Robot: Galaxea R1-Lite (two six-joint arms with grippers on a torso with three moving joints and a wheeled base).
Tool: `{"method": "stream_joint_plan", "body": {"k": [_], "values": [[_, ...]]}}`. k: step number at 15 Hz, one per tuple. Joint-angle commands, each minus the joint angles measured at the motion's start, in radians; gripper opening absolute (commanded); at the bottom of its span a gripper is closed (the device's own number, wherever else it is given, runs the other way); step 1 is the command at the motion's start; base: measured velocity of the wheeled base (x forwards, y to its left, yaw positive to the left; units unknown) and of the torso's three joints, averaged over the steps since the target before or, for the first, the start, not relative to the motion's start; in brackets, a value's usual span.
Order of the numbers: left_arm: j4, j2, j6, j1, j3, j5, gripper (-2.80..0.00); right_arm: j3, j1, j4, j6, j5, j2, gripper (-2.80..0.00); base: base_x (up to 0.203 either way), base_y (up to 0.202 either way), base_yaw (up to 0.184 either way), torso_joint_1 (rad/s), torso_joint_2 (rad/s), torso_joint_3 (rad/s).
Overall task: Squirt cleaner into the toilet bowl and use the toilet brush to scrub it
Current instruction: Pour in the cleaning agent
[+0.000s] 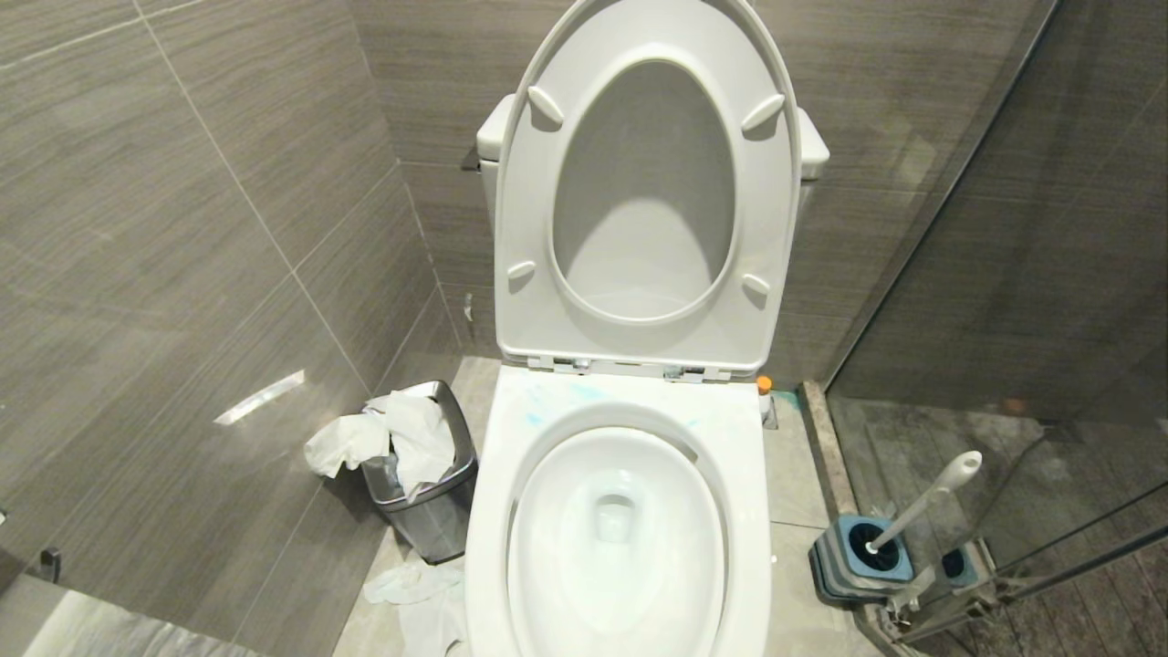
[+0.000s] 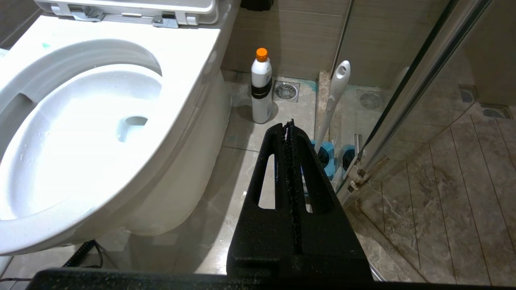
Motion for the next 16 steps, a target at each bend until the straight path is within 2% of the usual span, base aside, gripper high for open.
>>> {"method": "stream_joint_plan", "body": {"k": [1,6,10,16], "values": [[-0.097,-0.001,0.006,0.000,0.097,-0.002,-2.80,0.000,0.000,0.000,0.000,0.000,0.001,-2.80,0.000,0.000,0.000,0.000,0.00,0.000],[-0.407,-0.001,0.049,0.000,0.371,0.000,-2.80,0.001,0.000,0.000,0.000,0.000,0.001,-2.80,0.000,0.000,0.000,0.000,0.00,0.000],[-0.610,-0.001,0.065,0.000,0.570,0.005,-2.80,0.001,0.000,-0.001,0.000,0.000,0.001,-2.80,0.000,0.000,0.000,0.000,0.00,0.000],[-0.771,-0.001,0.076,0.000,0.790,0.039,-2.80,0.000,0.000,0.000,0.000,0.000,0.001,-2.80,0.000,0.000,0.000,0.000,0.00,0.000]]}}
